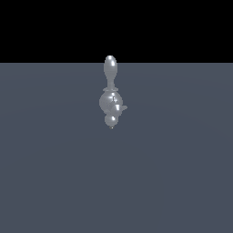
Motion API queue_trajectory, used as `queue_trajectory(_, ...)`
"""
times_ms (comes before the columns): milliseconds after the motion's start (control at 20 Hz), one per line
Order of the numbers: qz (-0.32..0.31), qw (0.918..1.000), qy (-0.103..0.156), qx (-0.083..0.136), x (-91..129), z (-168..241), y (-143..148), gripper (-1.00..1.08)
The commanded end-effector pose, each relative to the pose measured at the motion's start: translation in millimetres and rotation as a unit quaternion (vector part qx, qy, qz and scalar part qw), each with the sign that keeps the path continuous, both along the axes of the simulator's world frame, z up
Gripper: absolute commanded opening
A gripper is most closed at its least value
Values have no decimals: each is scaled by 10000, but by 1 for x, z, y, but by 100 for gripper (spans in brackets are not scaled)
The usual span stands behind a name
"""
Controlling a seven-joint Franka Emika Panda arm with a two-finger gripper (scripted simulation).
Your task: Turn on the faucet by rotating a designated handle.
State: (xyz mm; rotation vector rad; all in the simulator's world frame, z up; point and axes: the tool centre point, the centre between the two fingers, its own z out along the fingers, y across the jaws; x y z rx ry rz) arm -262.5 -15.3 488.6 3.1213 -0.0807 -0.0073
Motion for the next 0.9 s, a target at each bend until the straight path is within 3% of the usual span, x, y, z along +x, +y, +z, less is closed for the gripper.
queue_trajectory(0,-166,9995,253,-9,7,-27,-2,-31)
queue_trajectory(50,-15,9990,433,-46,7,-47,6,-12)
queue_trajectory(100,-131,9987,484,30,14,-62,-3,-6)
queue_trajectory(150,-164,9978,637,-107,18,-83,1,-2)
queue_trajectory(250,-334,9968,731,23,33,-109,3,-12)
queue_trajectory(300,-286,9954,908,-149,32,-137,1,-4)
queue_trajectory(350,-649,9931,961,-197,37,-153,-7,-4)
queue_trajectory(400,-527,9948,825,-282,53,-153,0,-10)
queue_trajectory(500,-1009,9918,716,-308,77,-164,-21,-8)
queue_trajectory(550,-940,9923,705,-401,85,-177,-7,0)
queue_trajectory(600,-1302,9876,801,-348,84,-193,-26,3)
queue_trajectory(650,-1232,9890,704,-406,98,-200,-13,8)
queue_trajectory(700,-1456,9868,504,-506,118,-196,-34,2)
queue_trajectory(800,-1406,9880,365,-524,143,-212,-17,-5)
queue_trajectory(850,-1120,9913,238,-651,156,-219,-3,-27)
